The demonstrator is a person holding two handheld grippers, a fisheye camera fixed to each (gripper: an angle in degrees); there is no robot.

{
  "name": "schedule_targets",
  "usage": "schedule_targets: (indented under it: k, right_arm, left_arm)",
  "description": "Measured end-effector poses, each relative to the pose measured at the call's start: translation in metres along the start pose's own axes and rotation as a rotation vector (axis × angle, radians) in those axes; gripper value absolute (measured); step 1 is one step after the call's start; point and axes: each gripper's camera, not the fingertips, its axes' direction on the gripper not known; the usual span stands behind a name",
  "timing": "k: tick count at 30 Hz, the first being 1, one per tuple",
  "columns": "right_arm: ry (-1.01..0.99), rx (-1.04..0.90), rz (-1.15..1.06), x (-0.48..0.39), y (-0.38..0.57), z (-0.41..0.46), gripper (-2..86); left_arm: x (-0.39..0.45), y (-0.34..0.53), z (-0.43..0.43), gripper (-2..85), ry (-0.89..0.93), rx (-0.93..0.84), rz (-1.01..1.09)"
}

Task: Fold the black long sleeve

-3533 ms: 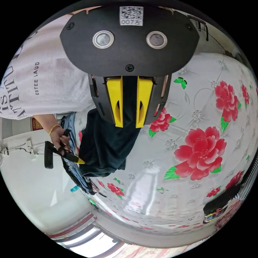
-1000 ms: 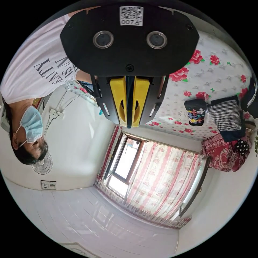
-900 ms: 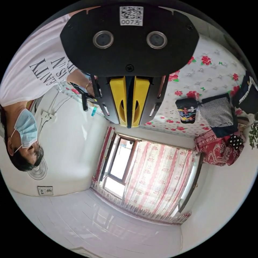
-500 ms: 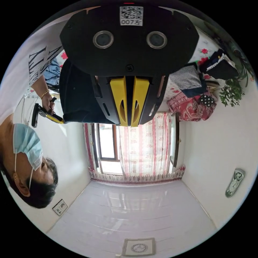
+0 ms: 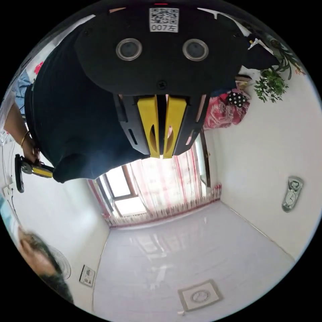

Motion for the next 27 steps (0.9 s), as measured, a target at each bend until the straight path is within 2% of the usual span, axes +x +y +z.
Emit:
schedule_targets:
  k: [1,3,5,8,9,11,13,15,19,23,26,27]
  right_arm:
    - [-0.084,-0.12,0.068,0.013,0.003,0.057,0.6]
    - [-0.203,-0.378,0.277,0.037,0.041,0.155,2.0]
    - [-0.176,-0.496,0.343,0.037,0.08,0.183,3.2]
    - [-0.125,-0.576,0.397,0.022,0.162,0.177,5.0]
    - [-0.123,-0.627,0.402,0.018,0.182,0.176,5.4]
    - [-0.165,-0.917,0.485,-0.001,0.27,0.172,6.9]
    - [-0.242,-1.11,0.596,-0.016,0.327,0.161,8.1]
    - [-0.269,-1.215,0.701,-0.035,0.366,0.139,10.0]
    - [-0.229,-1.308,0.652,-0.062,0.377,0.132,13.1]
    - [-0.244,-1.409,0.388,-0.087,0.368,0.164,12.8]
    - [-0.346,-1.463,0.353,-0.072,0.356,0.186,8.8]
    - [-0.334,-1.464,0.333,-0.057,0.35,0.191,6.9]
  left_arm:
    - [-0.022,0.012,0.069,1.1,0.022,-0.166,-0.121]
    - [-0.046,0.045,0.148,4.5,0.07,-0.397,-0.203]
    - [-0.061,0.082,0.18,7.5,0.098,-0.497,-0.279]
    - [-0.06,0.152,0.186,7.4,0.105,-0.547,-0.262]
    - [-0.055,0.189,0.189,6.9,0.089,-0.631,-0.257]
    - [-0.044,0.252,0.193,6.5,0.113,-0.796,-0.289]
    - [-0.024,0.334,0.193,7.2,0.162,-1.048,-0.369]
    - [-0.006,0.378,0.185,8.0,0.166,-1.183,-0.418]
    - [0.026,0.414,0.181,10.7,0.141,-1.311,-0.403]
    - [0.048,0.438,0.215,10.8,0.071,-1.463,-0.24]
    - [0.046,0.435,0.243,6.0,0.046,-1.486,-0.155]
    - [0.04,0.434,0.257,3.8,-0.03,-1.539,-0.11]
